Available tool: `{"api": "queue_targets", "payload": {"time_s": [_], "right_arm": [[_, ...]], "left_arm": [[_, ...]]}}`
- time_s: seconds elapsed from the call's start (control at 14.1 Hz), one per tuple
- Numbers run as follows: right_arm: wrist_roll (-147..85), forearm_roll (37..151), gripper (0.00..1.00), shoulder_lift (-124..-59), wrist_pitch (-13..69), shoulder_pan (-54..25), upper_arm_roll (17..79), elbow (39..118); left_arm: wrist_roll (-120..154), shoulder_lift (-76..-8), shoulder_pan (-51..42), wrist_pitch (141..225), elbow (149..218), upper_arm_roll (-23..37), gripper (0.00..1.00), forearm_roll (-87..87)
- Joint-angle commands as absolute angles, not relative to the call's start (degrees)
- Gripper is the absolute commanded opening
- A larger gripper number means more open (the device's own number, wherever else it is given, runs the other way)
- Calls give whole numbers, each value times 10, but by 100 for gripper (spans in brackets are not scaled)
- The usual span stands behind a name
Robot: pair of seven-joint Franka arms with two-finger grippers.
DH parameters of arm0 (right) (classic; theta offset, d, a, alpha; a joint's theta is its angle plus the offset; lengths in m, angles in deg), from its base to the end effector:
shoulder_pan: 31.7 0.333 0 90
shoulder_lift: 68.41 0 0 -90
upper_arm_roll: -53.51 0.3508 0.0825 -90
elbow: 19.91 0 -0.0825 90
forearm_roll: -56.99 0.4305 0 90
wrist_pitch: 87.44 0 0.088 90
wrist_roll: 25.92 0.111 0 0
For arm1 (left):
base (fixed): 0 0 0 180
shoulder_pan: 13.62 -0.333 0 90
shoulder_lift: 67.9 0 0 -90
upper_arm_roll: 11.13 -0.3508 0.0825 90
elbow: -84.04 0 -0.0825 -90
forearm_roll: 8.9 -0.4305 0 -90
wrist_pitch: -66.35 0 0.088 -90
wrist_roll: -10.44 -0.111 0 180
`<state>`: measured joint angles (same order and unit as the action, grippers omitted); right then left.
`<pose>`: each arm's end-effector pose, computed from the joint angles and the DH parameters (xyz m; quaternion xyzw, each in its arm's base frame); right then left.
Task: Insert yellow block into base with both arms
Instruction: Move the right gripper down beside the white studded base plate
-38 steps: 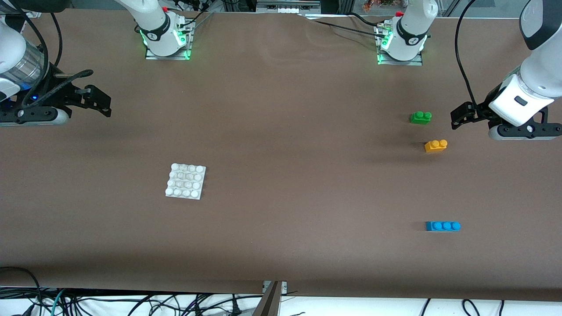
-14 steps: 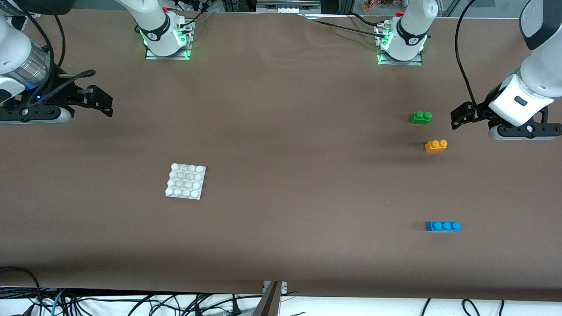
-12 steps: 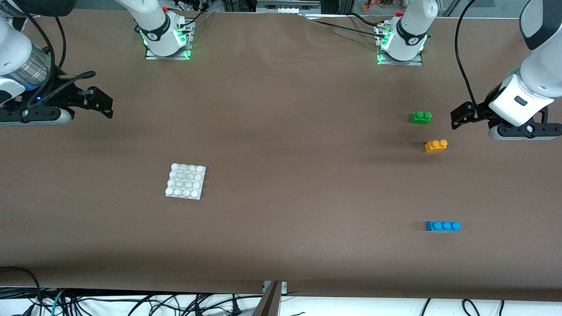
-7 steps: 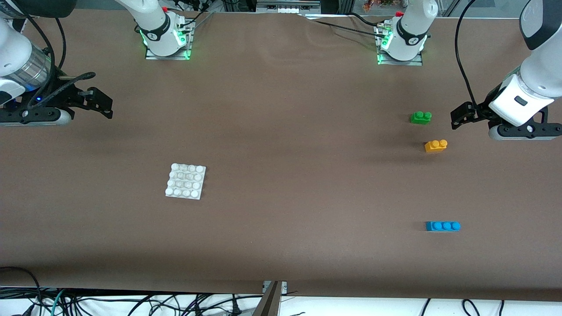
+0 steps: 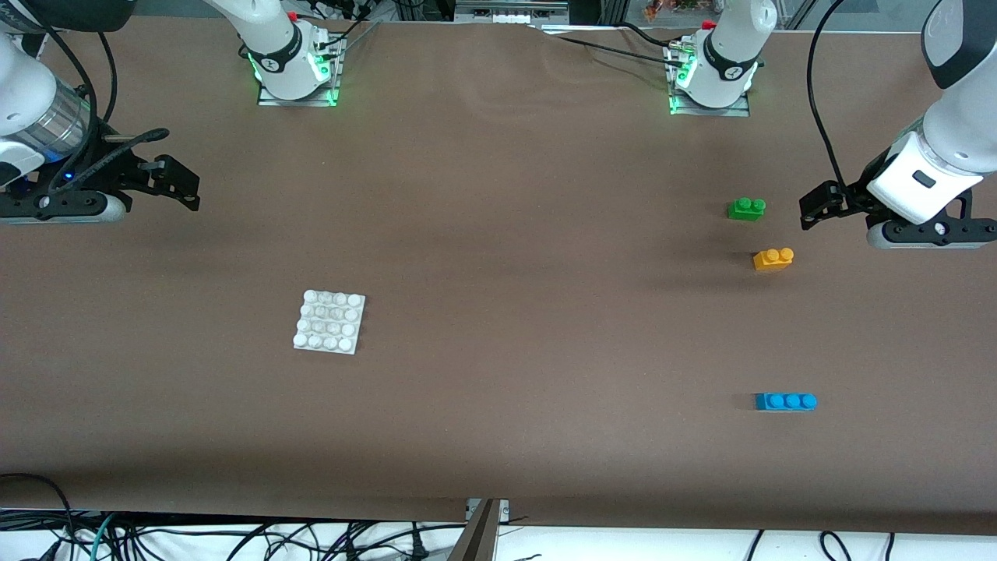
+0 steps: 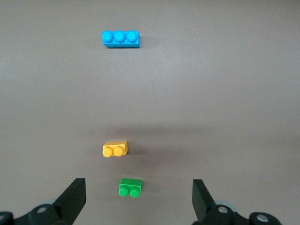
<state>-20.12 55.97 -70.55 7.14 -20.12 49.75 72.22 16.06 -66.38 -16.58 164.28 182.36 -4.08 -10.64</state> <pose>0.6140 0.0832 0.6202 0.9998 0.0183 0.0039 0.0097 0.6130 -0.0400 0.5755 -0.9997 -0.0110 0.0154 0.0147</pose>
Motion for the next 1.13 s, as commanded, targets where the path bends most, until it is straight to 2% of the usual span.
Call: {"api": "queue_targets", "payload": {"time_s": [0.0,0.43,0.71,1.06], "right_arm": [[-205,554,99,-694,76,-210,506,734],[-205,561,99,-701,89,-211,503,742],[-196,561,99,-712,243,-212,503,867],[-109,562,99,-800,409,-216,504,940]], "left_arm": [[147,-675,-170,1642,1832,-38,100,-96],[147,-675,-170,1642,1832,-38,100,-96],[147,-675,-170,1642,1832,-38,100,-96],[147,-675,-170,1642,1832,-38,100,-96]]}}
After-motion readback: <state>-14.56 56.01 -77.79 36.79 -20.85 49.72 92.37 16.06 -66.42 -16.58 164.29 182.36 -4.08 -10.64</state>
